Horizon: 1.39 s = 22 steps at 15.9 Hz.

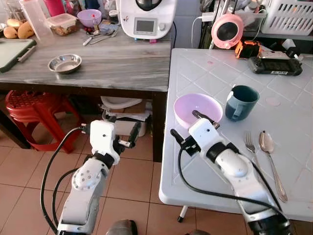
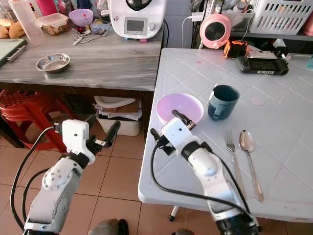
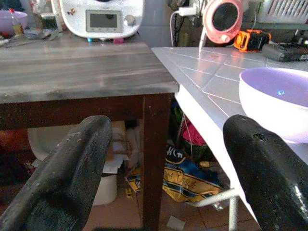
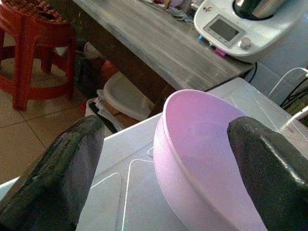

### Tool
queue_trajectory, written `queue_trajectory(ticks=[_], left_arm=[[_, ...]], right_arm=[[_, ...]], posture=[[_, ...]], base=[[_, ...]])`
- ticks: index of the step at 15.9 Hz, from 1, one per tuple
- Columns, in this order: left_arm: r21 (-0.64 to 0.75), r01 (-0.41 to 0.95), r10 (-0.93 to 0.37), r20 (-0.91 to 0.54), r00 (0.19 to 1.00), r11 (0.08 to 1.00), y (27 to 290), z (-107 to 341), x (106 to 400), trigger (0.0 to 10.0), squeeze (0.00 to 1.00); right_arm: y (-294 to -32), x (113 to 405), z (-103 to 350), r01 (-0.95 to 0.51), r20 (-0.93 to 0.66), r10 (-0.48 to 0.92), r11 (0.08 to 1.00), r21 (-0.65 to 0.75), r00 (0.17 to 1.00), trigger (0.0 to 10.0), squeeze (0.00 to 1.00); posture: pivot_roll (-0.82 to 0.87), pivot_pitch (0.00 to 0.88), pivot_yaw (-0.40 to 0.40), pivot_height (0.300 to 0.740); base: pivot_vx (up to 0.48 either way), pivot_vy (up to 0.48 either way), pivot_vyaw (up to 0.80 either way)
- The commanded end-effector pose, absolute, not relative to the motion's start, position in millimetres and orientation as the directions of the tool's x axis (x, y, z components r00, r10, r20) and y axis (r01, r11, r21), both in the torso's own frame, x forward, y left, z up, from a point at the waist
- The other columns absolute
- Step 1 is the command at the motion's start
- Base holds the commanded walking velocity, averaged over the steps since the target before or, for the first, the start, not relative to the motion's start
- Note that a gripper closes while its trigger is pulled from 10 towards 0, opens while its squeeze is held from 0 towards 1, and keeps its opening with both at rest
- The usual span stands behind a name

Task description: Setting the table

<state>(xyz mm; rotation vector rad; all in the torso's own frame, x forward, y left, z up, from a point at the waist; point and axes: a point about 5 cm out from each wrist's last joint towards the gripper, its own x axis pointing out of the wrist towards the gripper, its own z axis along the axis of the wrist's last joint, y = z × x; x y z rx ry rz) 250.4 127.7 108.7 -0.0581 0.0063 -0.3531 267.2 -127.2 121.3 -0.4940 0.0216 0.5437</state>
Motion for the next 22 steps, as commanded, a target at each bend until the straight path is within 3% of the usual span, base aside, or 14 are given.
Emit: queue_trajectory(ticks=[1,12,13,14,15,16,22], left_arm=[[-0.046,0.361,-0.361,0.002,0.933,0.932,126.4,112.3,249.9,10.0,0.00],[-0.091,0.423,-0.431,-0.095,0.898,0.902,121.8,102.3,238.3,10.0,0.00],[-0.092,0.424,-0.432,-0.099,0.896,0.901,121.8,102.3,237.9,10.0,0.00],[-0.093,0.427,-0.435,-0.104,0.894,0.900,121.9,102.3,237.4,10.0,0.00],[-0.094,0.428,-0.437,-0.108,0.893,0.899,121.9,102.3,237.2,10.0,0.00],[-0.095,0.428,-0.437,-0.111,0.893,0.899,121.8,102.0,236.7,10.0,0.00],[-0.099,0.437,-0.447,-0.143,0.883,0.894,120.7,98.7,234.6,10.0,0.00]], right_arm=[[-128.8,270.8,121.6,-0.532,-0.184,0.508,0.719,-0.447,0.841,10.0,0.00],[-140.8,294.6,123.3,-0.647,-0.366,0.535,0.601,-0.469,0.762,10.0,0.00],[-140.6,294.7,122.4,-0.663,-0.382,0.543,0.585,-0.467,0.748,8.2,0.00],[-141.1,294.9,120.5,-0.691,-0.415,0.553,0.565,-0.451,0.723,4.1,0.00],[-143.1,295.5,119.4,-0.706,-0.440,0.552,0.553,-0.442,0.708,1.0,0.00],[-144.9,295.7,119.0,-0.714,-0.454,0.551,0.547,-0.436,0.700,0.0,0.00],[-155.1,294.8,116.4,-0.712,-0.489,0.517,0.534,-0.456,0.702,0.0,0.00]], posture=[[0.00,0.000,0.032,0.740],[0.00,0.000,0.023,0.740],[0.00,0.000,0.022,0.740],[0.00,0.003,0.021,0.740],[0.00,0.007,0.020,0.740],[0.00,0.006,0.019,0.740],[0.00,0.009,0.022,0.740]], base=[[0.000,0.000,0.00],[0.000,0.000,0.00],[0.000,0.000,0.00],[0.000,0.000,0.00],[0.000,0.000,0.00],[0.000,0.000,0.00],[0.000,0.000,0.00]])
